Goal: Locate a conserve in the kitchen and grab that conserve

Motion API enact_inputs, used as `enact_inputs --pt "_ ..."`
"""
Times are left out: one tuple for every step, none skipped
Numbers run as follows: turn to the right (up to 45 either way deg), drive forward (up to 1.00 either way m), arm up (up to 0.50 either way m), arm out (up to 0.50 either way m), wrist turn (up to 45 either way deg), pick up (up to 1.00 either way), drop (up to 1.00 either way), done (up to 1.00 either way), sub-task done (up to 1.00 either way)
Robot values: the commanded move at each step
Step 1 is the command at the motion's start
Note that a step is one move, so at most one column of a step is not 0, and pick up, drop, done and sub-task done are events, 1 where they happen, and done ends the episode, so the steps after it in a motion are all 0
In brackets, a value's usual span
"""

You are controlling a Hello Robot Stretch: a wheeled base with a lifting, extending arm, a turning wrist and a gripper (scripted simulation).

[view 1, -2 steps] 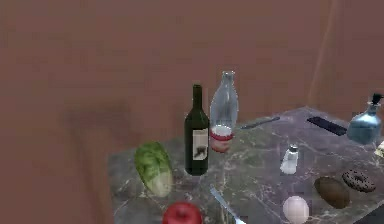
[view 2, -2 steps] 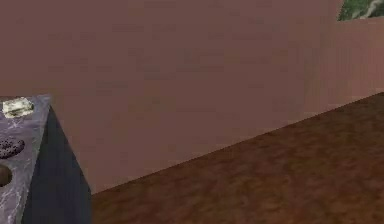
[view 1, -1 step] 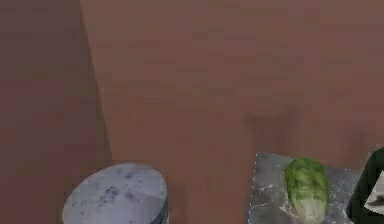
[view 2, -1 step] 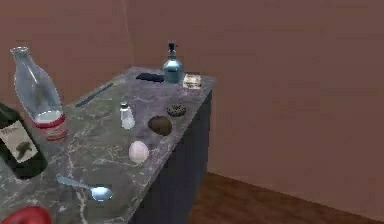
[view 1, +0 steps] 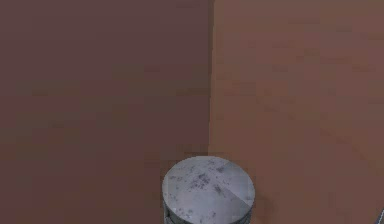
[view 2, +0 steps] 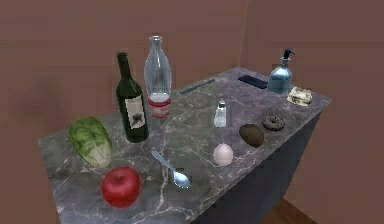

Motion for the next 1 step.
enact_inputs --pt "0.0 0.0 0.5 0.0 0.0 0.0 0.0 0.0 0.0"
